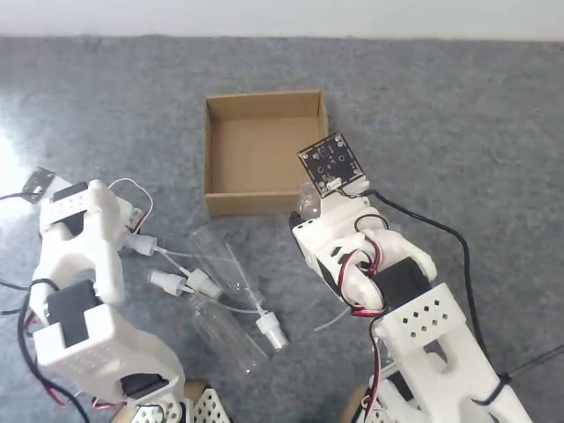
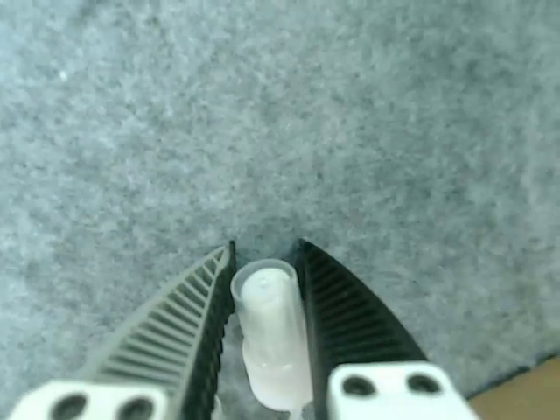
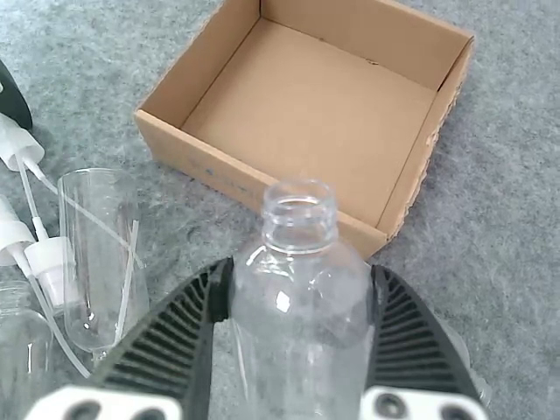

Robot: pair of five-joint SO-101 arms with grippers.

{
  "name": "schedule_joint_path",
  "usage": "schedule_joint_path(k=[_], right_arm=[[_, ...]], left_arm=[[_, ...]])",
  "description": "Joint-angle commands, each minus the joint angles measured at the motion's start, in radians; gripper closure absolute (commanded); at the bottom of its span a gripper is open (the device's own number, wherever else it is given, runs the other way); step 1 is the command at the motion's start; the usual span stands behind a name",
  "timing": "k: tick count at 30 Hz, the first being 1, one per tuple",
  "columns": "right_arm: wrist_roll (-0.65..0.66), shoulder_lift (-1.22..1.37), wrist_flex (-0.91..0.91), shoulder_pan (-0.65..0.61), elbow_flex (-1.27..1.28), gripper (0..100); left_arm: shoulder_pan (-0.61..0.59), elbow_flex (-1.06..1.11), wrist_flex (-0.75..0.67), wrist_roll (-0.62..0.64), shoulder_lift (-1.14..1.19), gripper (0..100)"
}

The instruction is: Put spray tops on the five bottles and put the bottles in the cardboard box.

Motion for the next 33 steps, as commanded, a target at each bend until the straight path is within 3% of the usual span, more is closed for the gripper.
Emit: schedule_joint_path(k=[1,6,20,25,33], right_arm=[[0.018,-0.030,-0.021,0.008,-0.008,86.9],[0.018,-0.030,-0.021,0.008,-0.008,86.9],[0.018,-0.030,-0.021,0.008,-0.008,86.9],[0.020,-0.030,-0.021,0.008,-0.008,86.9],[0.020,-0.033,-0.021,0.010,-0.008,86.9]], left_arm=[[-0.023,-0.024,-0.011,0.006,-0.075,91],[-0.106,-0.081,-0.011,0.006,-0.075,99],[-0.184,-0.162,-0.011,0.002,-0.068,98],[-0.195,-0.171,-0.011,-0.132,-0.064,98],[-0.196,-0.168,-0.003,-0.144,-0.063,98]])
